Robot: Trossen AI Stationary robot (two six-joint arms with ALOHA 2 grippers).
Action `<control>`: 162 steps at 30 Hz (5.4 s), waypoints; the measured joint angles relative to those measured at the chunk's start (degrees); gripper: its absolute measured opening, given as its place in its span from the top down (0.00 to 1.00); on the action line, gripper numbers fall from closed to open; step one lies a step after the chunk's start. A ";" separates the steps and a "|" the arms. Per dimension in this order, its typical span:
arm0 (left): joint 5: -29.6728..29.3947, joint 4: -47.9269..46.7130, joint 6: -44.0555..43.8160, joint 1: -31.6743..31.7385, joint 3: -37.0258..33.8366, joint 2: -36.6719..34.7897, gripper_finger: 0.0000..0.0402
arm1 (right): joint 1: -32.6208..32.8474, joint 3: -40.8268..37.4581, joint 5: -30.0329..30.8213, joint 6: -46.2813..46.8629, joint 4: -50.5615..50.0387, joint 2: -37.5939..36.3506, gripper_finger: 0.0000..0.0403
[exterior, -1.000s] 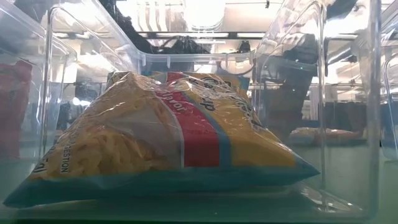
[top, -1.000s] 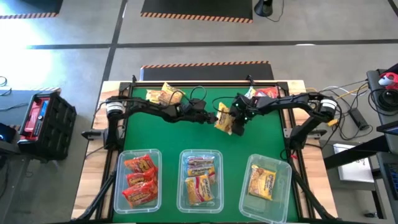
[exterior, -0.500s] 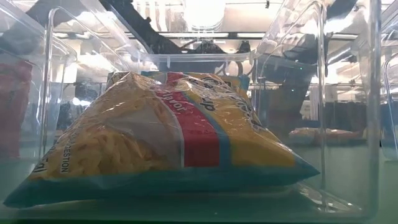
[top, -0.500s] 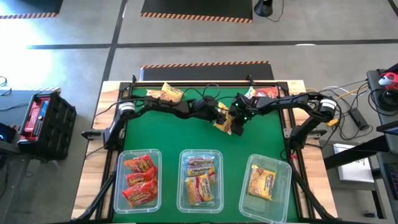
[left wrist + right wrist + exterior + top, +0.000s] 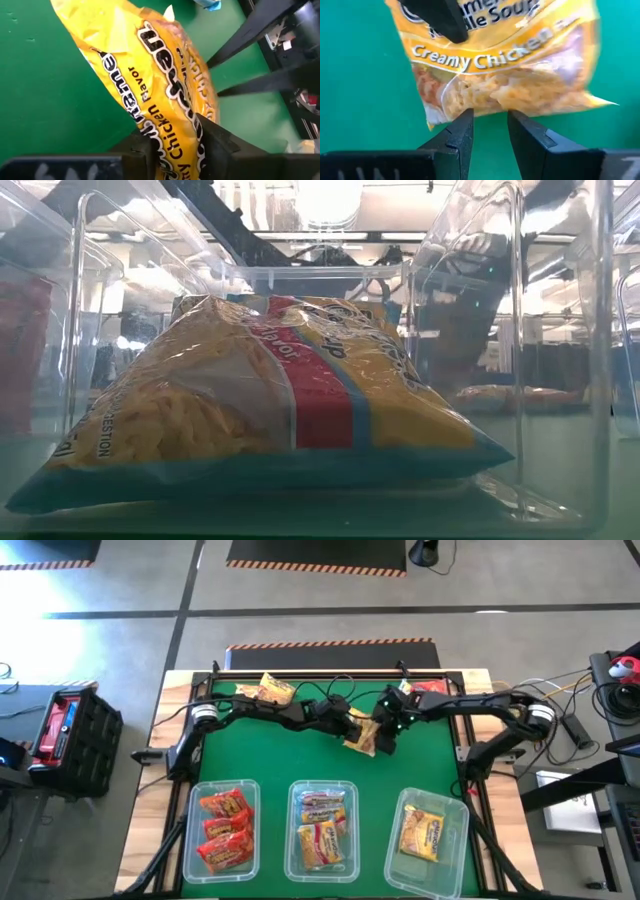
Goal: Sort Maruchan noodles
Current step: Put the yellow noodle pack into the right transparent bin
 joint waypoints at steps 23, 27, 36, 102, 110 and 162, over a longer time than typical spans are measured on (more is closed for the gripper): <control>25.62 -5.00 41.79 3.41 4.19 -7.03 0.80 | -3.32 18.07 -5.43 6.12 -29.24 -18.95 0.57; 29.19 -11.43 45.49 3.13 8.82 -7.45 0.80 | -3.32 21.26 -6.15 5.77 -30.46 -18.62 0.50; 23.65 -20.81 51.28 1.49 15.97 -7.45 0.80 | -3.19 22.83 -10.42 5.53 -30.51 -18.58 0.46; 23.77 -21.30 41.62 1.48 16.55 -7.76 0.74 | -2.16 22.20 -27.14 2.92 -24.06 -8.06 0.66; 24.82 -21.93 41.09 1.90 16.55 -8.33 0.59 | -2.16 22.20 -27.27 2.68 -25.56 -8.09 0.68; 38.45 7.49 26.59 8.61 -6.51 -13.00 0.56 | 36.18 22.58 -19.55 69.41 -37.78 -24.65 0.67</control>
